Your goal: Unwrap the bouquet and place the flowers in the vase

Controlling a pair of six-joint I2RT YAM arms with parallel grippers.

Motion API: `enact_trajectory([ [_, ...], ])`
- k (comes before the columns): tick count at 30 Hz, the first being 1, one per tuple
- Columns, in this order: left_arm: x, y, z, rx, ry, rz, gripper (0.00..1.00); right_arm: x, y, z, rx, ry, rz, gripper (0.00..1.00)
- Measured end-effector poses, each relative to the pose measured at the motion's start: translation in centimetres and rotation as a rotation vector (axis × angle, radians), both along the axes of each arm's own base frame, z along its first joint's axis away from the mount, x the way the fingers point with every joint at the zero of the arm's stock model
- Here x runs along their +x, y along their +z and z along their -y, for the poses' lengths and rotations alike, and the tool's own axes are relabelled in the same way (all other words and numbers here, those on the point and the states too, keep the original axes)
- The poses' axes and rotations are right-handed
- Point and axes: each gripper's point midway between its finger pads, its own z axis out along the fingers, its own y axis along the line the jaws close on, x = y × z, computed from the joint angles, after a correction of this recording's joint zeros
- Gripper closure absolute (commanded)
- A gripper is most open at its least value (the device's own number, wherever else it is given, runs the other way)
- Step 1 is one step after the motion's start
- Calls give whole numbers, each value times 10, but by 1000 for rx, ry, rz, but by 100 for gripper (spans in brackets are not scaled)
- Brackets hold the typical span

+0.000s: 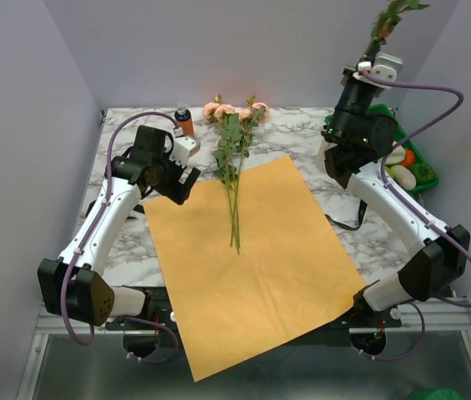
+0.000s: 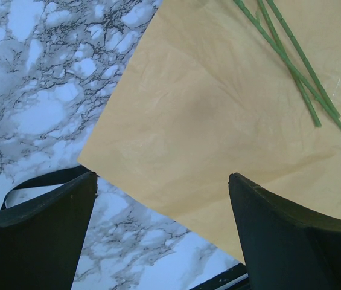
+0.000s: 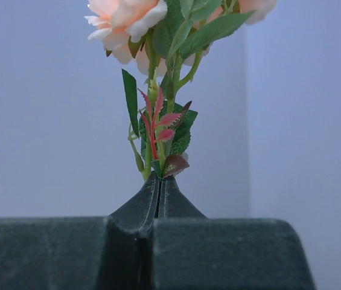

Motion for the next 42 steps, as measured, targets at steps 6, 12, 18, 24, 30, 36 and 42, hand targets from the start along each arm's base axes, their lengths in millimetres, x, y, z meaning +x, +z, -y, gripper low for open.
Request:
enact_trajectory([
  [6,9,-4,0,4,6,-10,1,-1,19,69,56,-176,157,99],
  [12,22,-5,-3,6,23,-16,1,14,25,85,73,-214,218,99],
  [18,32,-4,-9,12,31,-14,1,42,5,83,72,-213,196,99],
  [24,38,-7,-16,13,42,-24,2,63,-22,79,47,-214,139,99],
  [30,41,-19,-18,13,44,-58,2,76,-51,81,19,-227,75,99],
  [36,41,-19,-19,1,38,-62,2,88,-83,80,-5,-228,2,77],
  [42,41,-18,-19,-6,23,-60,2,91,-118,68,0,-161,-145,6],
])
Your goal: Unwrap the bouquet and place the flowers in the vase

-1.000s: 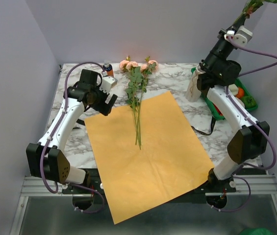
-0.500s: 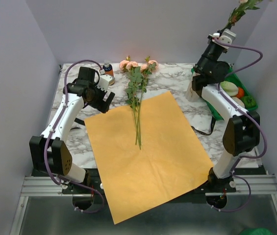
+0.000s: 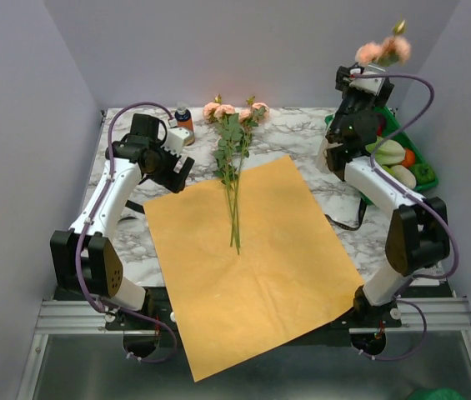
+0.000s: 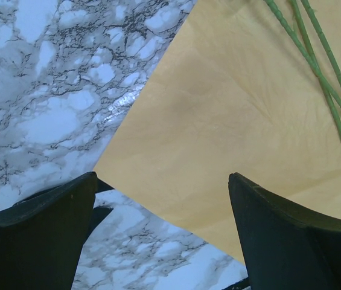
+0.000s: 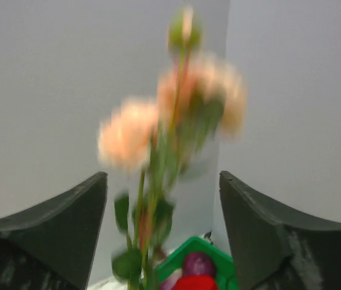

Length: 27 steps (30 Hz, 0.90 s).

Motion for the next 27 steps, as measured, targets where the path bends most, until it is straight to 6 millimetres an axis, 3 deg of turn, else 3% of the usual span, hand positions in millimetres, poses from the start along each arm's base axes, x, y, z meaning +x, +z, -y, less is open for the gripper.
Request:
enact_trajectory([
  [3,-2,1,2,-10,-8,-2,2,-22,0,-20,7,66,-66,4],
  [7,-5,3,5,-27,-17,-5,2,-62,22,-52,61,194,-70,4],
  [11,-8,13,6,-37,-22,18,2,-93,35,-66,128,310,-81,4],
  [14,-11,22,7,-46,-24,44,2,-98,33,-92,149,433,-137,6],
  [17,-13,27,7,-55,-23,56,2,-84,17,-132,146,571,-259,14],
  [19,-13,28,8,-59,-22,58,2,-70,-5,-162,151,662,-367,17],
  [21,-15,27,8,-61,-21,57,2,-59,-41,-188,161,726,-496,19],
  [27,-18,26,8,-64,-19,53,2,-49,-190,-237,199,779,-930,28],
])
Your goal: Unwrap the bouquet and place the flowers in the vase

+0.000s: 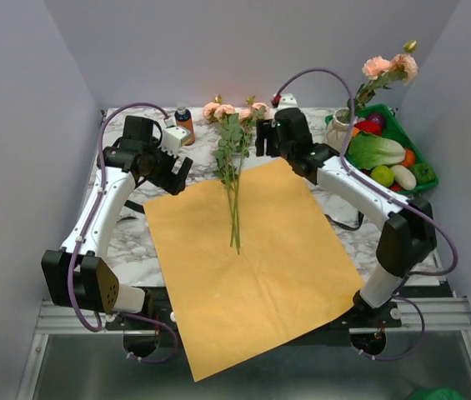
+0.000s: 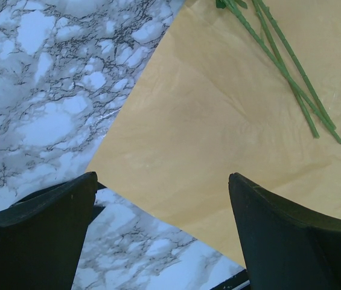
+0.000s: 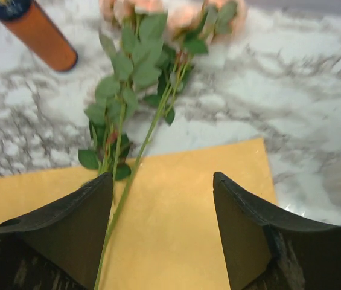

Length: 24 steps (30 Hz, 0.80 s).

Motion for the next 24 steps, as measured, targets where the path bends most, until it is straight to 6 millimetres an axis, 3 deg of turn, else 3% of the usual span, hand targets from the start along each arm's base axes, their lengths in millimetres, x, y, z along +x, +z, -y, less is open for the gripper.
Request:
enact_trajectory([
  [3,0,0,0,-1,1,0,2,-5,-56,-17,-27,41,-148,32],
  [6,0,0,0,-1,1,0,2,-8,-90,-35,-35,88,-241,39],
  [16,-3,-5,0,1,2,-15,2,32,-120,-98,0,183,-321,43],
  [24,-3,-6,0,1,2,-15,2,35,-165,-101,-57,175,-417,45],
])
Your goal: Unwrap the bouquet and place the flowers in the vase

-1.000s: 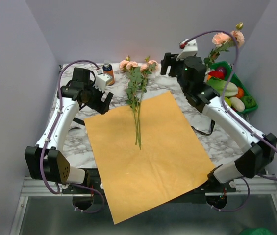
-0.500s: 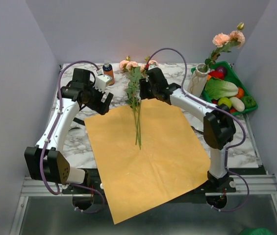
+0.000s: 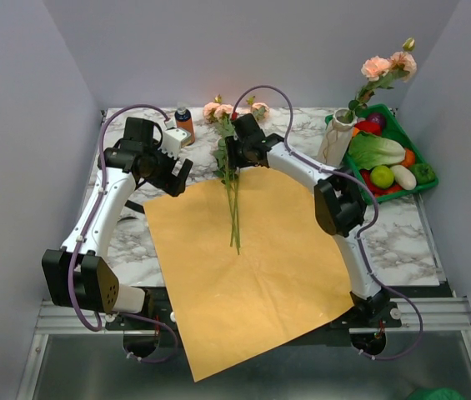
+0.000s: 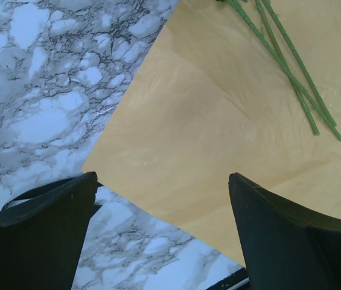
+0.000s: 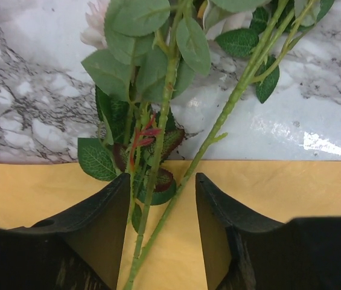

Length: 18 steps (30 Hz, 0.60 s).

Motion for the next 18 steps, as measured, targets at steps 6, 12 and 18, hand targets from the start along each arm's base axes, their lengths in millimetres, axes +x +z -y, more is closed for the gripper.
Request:
enact_trajectory([
  [6,0,0,0,1,0,0,2,-4,-19,3,-33,1,-44,48],
  [12,1,0,0,1,0,2,2,3,-26,-2,-36,2,-46,56],
  [18,1,-1,-1,6,1,4,2,10,-37,-8,-44,7,-63,65],
])
